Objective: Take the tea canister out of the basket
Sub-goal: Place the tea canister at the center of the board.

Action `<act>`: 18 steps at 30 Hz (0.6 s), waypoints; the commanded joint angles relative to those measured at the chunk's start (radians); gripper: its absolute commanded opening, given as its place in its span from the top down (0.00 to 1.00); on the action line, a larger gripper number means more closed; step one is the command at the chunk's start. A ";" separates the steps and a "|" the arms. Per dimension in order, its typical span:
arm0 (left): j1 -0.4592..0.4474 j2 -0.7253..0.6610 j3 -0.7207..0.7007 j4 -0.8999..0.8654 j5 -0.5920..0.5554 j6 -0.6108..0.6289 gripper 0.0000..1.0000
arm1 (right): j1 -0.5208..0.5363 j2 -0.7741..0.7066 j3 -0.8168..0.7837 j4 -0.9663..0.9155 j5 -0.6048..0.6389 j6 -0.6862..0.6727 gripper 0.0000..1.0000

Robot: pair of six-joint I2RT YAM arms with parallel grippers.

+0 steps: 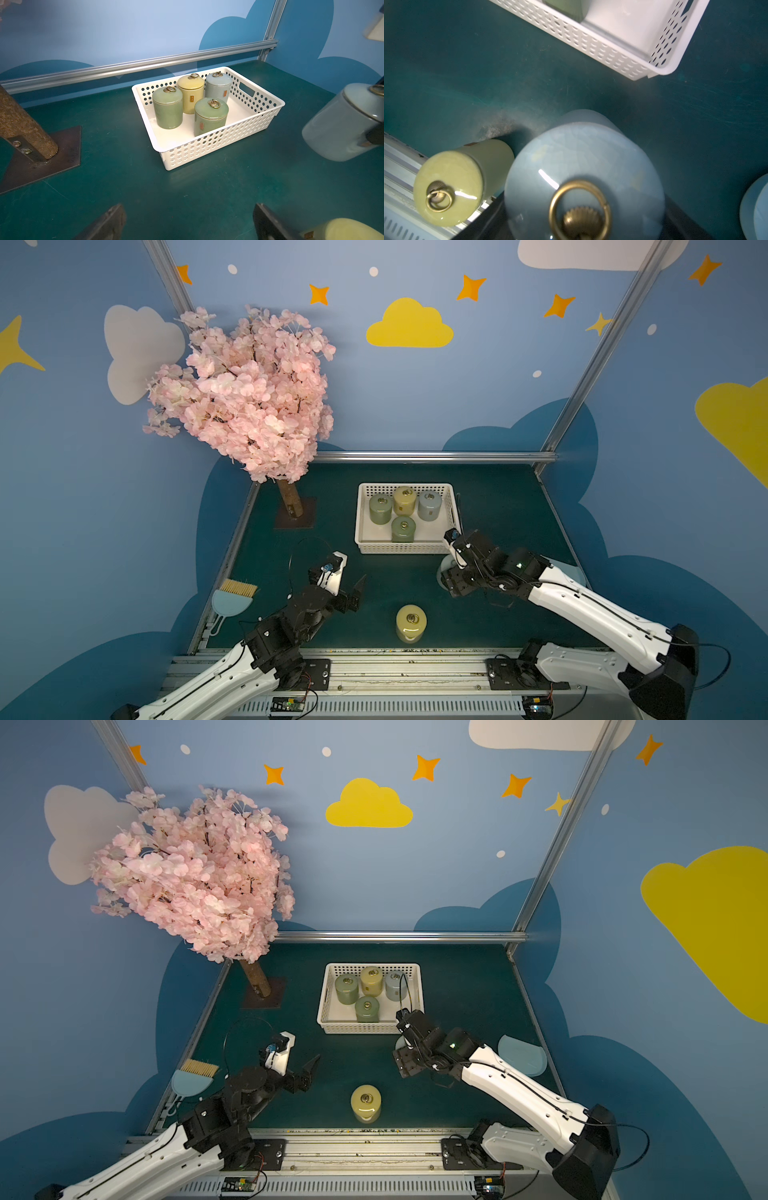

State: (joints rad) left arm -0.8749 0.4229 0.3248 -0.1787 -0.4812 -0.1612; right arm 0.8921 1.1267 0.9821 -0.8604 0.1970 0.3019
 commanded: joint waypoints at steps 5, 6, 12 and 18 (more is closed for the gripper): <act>0.004 -0.017 -0.011 -0.004 -0.017 -0.002 0.00 | 0.107 -0.065 -0.042 -0.015 0.081 0.130 0.60; 0.004 -0.018 -0.011 -0.005 -0.017 -0.003 0.00 | 0.120 -0.067 -0.050 -0.018 0.084 0.143 0.60; 0.003 -0.023 -0.012 -0.007 -0.018 -0.003 0.00 | 0.217 -0.090 -0.095 -0.022 0.120 0.233 0.61; 0.004 -0.025 -0.013 -0.008 -0.017 -0.004 0.00 | 0.293 -0.103 -0.134 -0.036 0.142 0.321 0.61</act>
State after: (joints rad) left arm -0.8749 0.4103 0.3248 -0.1795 -0.4908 -0.1616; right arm 1.1618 1.0588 0.8494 -0.9031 0.2882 0.5541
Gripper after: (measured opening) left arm 0.999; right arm 0.835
